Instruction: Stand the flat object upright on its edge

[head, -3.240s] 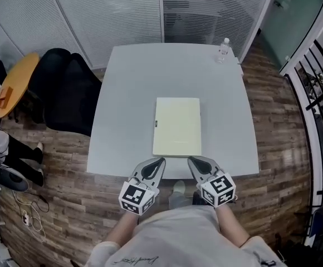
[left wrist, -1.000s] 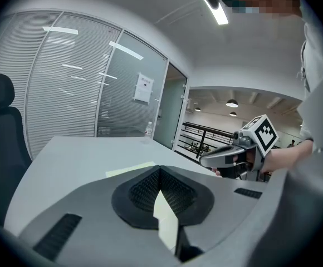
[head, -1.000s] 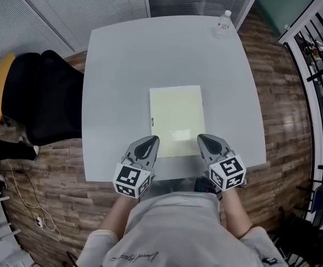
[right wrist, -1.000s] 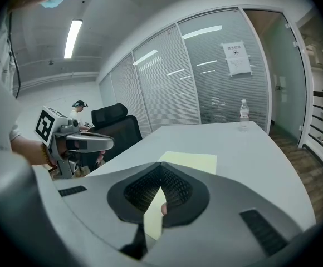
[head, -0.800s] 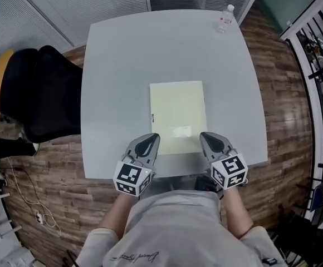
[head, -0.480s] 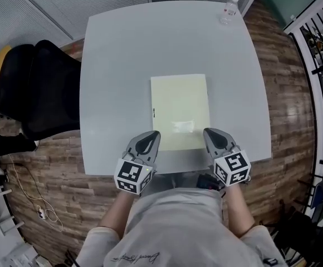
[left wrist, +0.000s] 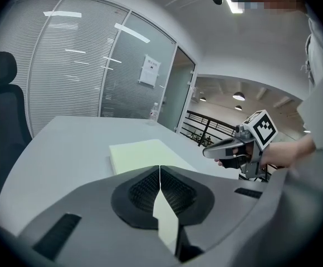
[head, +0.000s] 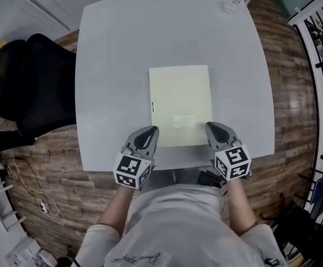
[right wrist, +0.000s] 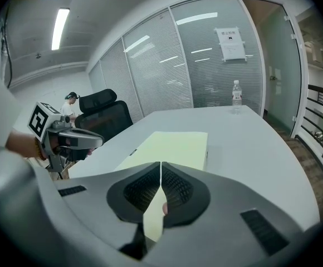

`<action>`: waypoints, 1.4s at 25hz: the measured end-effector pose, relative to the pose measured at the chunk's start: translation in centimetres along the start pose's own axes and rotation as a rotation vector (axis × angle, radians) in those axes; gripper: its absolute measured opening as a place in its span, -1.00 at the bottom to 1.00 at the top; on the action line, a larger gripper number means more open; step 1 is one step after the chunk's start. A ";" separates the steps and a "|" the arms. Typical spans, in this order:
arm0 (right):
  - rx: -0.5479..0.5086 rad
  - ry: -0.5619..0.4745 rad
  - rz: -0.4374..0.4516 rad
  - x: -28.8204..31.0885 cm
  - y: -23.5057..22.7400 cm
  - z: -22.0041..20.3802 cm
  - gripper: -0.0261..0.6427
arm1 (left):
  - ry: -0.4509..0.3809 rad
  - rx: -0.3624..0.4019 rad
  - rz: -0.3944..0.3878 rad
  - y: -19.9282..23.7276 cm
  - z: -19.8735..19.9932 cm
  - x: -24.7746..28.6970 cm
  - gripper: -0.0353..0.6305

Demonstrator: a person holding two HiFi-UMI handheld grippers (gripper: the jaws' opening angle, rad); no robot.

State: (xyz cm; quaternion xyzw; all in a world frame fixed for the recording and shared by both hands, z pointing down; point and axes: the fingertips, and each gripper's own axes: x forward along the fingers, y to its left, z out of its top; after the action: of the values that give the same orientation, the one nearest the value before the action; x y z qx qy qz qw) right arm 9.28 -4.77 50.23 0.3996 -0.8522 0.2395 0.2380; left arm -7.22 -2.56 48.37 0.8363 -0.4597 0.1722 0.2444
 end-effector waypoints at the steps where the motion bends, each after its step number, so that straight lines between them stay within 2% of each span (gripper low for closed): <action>1: 0.002 0.006 -0.003 0.2 -0.1 -0.2 -0.84 | 0.007 -0.002 0.002 0.1 -0.3 0.2 -0.86; 8: 0.014 0.030 -0.017 0.9 -1.2 -1.0 -0.82 | 0.054 -0.033 0.022 0.7 -1.9 1.3 -0.70; 16: 0.048 0.059 -0.034 1.7 -3.0 -2.1 -0.64 | 0.113 -0.136 0.027 2.6 -3.9 2.4 -0.51; 22: 0.092 0.093 -0.015 2.5 -3.8 -2.9 -0.46 | 0.150 -0.174 0.044 4.3 -4.9 3.3 -0.38; 29: 0.159 0.133 0.006 3.6 -4.5 -4.0 -0.30 | 0.200 -0.243 0.013 5.1 -6.5 4.6 -0.25; 35: 0.192 0.166 0.019 3.9 -5.2 -4.7 -0.22 | 0.224 -0.272 -0.008 5.3 -7.1 5.1 -0.23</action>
State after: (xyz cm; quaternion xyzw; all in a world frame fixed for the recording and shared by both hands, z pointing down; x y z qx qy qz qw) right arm 12.17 -7.13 57.29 0.3912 -0.8065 0.3545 0.2662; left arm -9.57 -4.45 58.17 0.7728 -0.4454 0.1996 0.4057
